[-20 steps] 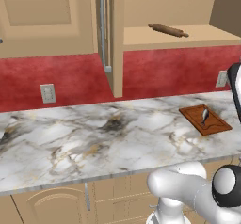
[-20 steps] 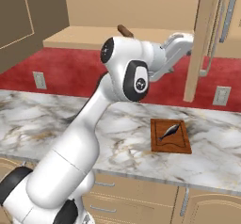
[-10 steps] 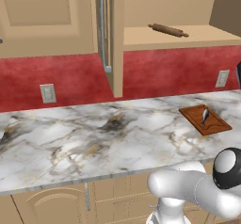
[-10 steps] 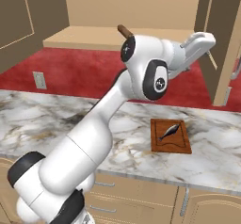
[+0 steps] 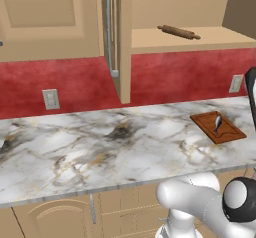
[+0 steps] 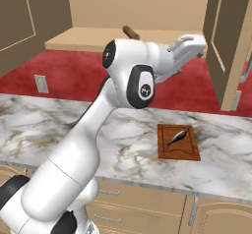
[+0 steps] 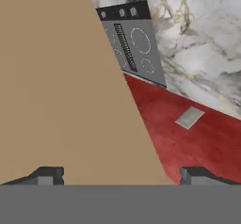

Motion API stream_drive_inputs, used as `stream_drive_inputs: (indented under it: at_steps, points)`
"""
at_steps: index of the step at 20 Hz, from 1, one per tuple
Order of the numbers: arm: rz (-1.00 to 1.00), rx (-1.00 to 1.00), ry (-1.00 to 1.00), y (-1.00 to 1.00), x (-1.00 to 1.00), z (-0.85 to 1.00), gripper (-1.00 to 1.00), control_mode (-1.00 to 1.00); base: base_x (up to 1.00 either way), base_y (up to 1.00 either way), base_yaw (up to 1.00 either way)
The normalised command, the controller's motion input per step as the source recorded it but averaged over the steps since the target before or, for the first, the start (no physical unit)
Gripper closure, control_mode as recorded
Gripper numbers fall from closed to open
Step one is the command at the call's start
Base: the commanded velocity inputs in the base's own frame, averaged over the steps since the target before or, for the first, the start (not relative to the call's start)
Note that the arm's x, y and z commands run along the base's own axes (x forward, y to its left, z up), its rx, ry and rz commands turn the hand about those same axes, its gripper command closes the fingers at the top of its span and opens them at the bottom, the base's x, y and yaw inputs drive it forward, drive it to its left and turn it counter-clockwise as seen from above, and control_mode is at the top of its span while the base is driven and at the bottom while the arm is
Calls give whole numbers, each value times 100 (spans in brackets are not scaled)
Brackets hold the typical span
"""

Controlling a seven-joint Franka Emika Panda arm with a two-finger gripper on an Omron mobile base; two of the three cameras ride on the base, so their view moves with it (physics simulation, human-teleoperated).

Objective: Open the cabinet, retrieve the rolling pin, and place it next to the meat on the cutting board to prepare for tenderizing.

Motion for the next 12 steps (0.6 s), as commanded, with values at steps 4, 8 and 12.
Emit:
stream_drive_inputs:
  at_steps: [4,8,12]
  points:
    - [5,3,-21,76,-2,0,-100,-100,0,0,0]
    - [8,12,-17,75,0,1,-100,-100,0,0,0]
    - [12,16,-12,64,0,8,-100,-100,0,0,0]
